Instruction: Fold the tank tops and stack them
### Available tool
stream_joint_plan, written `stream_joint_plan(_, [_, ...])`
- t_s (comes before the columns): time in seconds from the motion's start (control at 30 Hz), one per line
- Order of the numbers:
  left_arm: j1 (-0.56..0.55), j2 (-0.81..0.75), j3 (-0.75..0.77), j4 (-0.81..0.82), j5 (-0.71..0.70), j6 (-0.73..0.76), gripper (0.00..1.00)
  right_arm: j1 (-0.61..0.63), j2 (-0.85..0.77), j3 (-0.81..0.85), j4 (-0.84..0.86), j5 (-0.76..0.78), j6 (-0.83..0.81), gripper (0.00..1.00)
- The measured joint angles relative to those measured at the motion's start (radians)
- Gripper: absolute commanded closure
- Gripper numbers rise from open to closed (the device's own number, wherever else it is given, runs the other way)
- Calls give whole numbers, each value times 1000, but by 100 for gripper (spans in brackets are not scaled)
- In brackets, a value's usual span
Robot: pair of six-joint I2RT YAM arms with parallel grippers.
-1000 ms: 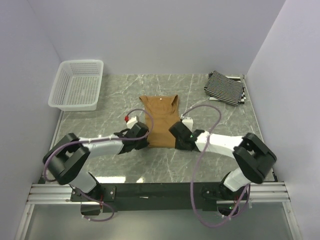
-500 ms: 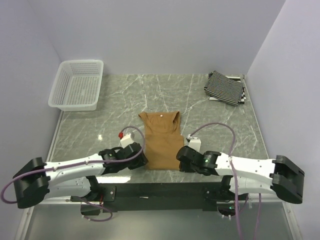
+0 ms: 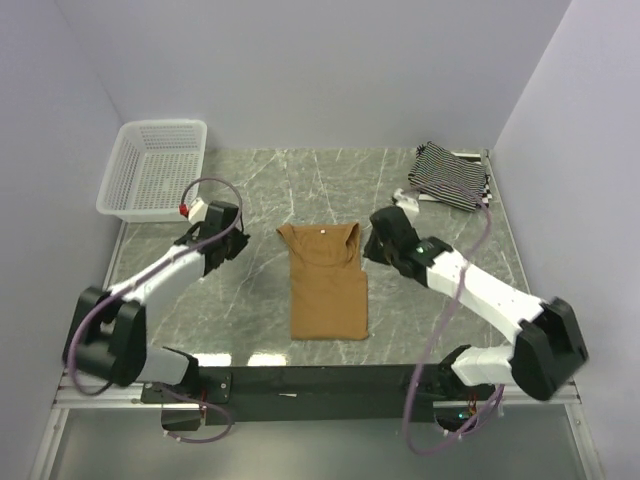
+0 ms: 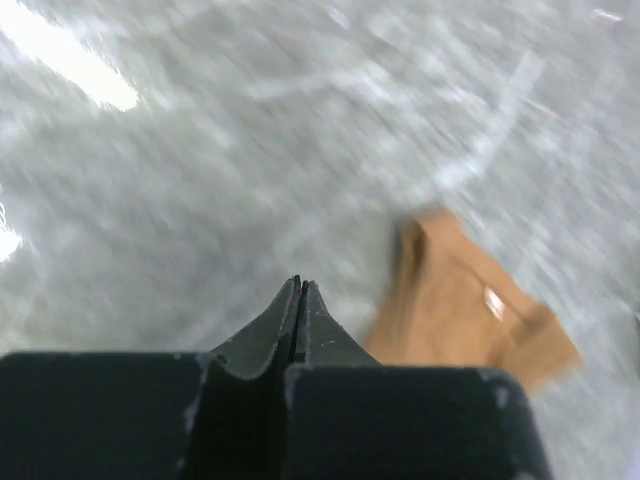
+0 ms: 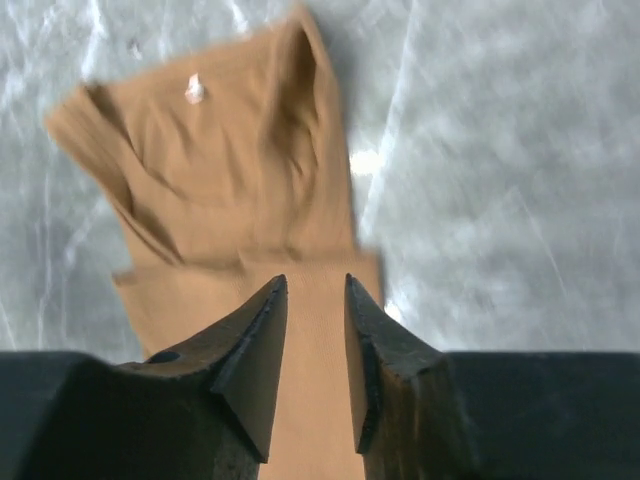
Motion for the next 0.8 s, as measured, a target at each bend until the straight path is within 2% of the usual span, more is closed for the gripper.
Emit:
stream_joint_plan(0.1, [63,156,80,11,32,30,99,-18,152,118,35,-48,-53,73])
stream_joint_plan(0.23, [76,368,203,47,92,72,99,-18,314,249,62,-100,-88,84])
stream_joint_plan(0.33, [74,474,262,78,154,89,99,-17,407,306,80,-140,-103,87])
stream_joint_plan(0.57, [45,576,342,137,253,107,99,-17,600,422,121,-259,-105,91])
stream_joint_plan(0.8, [-22,606,377,149,296,120,99,-17,747,514,138,-364,-83,93])
